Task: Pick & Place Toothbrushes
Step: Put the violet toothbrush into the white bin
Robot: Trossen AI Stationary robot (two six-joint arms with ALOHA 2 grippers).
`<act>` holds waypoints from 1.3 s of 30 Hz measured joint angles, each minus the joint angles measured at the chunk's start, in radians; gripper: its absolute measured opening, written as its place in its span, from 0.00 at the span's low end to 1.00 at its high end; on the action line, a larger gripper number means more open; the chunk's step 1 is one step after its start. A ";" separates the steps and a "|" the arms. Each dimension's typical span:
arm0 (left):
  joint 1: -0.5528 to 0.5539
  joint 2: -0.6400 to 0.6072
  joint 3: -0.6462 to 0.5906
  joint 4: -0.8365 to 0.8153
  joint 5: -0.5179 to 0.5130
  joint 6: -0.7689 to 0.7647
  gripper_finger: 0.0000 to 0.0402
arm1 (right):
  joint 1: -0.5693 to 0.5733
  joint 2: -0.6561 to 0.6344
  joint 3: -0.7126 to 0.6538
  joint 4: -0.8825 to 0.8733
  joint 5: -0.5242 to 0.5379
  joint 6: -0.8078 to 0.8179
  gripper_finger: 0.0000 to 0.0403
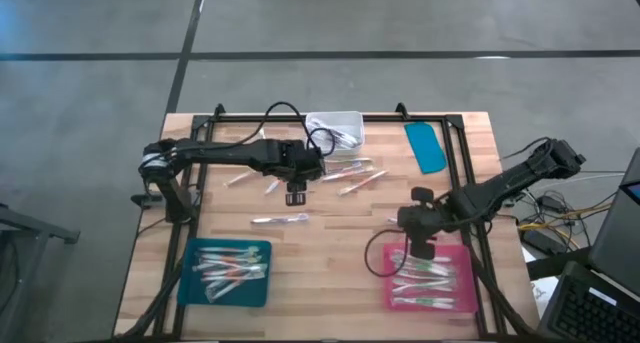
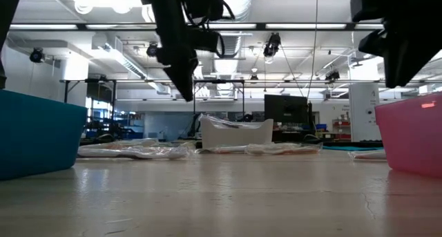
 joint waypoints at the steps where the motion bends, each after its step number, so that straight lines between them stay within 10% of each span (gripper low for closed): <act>1: -0.002 0.000 -0.007 -0.018 0.011 -0.001 0.39 | -0.013 0.000 0.000 0.000 0.000 -0.015 0.20; 16: -0.079 0.000 -0.035 -0.285 0.167 -0.176 0.39 | -0.103 0.000 -0.002 0.034 0.001 -0.147 0.20; 39: -0.144 0.037 -0.189 -0.191 0.245 -0.376 0.39 | -0.107 0.000 -0.002 0.111 0.058 -0.162 0.36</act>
